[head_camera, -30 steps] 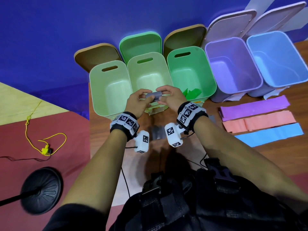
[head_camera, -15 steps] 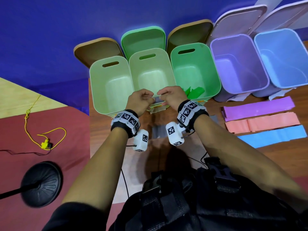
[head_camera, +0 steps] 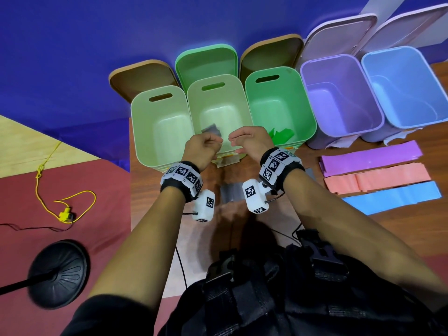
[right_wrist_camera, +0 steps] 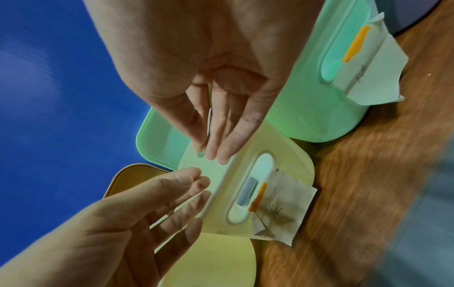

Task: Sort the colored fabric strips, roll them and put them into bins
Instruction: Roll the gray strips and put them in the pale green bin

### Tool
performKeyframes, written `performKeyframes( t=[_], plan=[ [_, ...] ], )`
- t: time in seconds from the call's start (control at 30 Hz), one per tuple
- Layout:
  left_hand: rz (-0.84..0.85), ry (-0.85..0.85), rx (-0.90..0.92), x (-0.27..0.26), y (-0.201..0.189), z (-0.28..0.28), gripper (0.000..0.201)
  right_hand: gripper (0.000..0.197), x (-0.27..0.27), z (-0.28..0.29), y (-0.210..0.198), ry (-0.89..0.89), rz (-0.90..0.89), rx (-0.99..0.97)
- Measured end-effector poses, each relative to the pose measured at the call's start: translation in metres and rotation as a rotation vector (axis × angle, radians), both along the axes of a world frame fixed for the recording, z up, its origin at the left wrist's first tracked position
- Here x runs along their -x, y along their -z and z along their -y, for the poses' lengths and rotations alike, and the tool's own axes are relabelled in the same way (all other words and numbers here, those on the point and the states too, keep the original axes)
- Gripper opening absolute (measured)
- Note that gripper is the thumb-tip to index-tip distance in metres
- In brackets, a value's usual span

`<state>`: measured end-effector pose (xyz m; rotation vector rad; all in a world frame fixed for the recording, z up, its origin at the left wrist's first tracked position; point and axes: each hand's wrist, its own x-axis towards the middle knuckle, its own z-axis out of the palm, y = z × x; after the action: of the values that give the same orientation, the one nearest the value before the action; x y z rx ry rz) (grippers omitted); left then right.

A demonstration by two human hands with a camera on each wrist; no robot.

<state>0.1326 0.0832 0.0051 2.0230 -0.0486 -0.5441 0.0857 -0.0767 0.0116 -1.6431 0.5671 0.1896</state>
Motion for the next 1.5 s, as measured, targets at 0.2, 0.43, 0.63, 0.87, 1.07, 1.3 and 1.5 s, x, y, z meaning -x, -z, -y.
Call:
performKeyframes(
  t=[0.2,0.43,0.63,0.87,1.07,1.3,1.5],
  plan=[
    [0.055,0.033,0.031,0.012,-0.007,-0.006,0.018,0.016,0.011,-0.006,-0.006,-0.032,0.026,-0.042],
    [0.011,0.064,0.031,0.039,0.008,-0.016,0.018,0.019,0.036,-0.021,0.013,-0.112,-0.031,0.009],
    [-0.081,0.121,-0.09,0.059,0.042,-0.029,0.018,0.015,0.06,-0.032,0.043,-0.144,-0.156,0.078],
    [-0.246,0.214,-0.18,0.069,0.077,-0.037,0.025,0.029,0.069,-0.041,0.08,-0.299,-0.258,0.245],
    [-0.248,0.288,-0.215,0.068,0.101,-0.043,0.04,0.022,0.067,-0.045,0.105,-0.409,-0.334,0.263],
    [-0.223,0.326,-0.212,0.059,0.111,-0.035,0.033,0.038,0.062,-0.047,0.113,-0.445,-0.398,0.276],
    [-0.284,0.264,-0.151,0.059,0.111,-0.037,0.029,0.034,0.066,-0.05,0.109,-0.43,-0.355,0.351]
  ],
)
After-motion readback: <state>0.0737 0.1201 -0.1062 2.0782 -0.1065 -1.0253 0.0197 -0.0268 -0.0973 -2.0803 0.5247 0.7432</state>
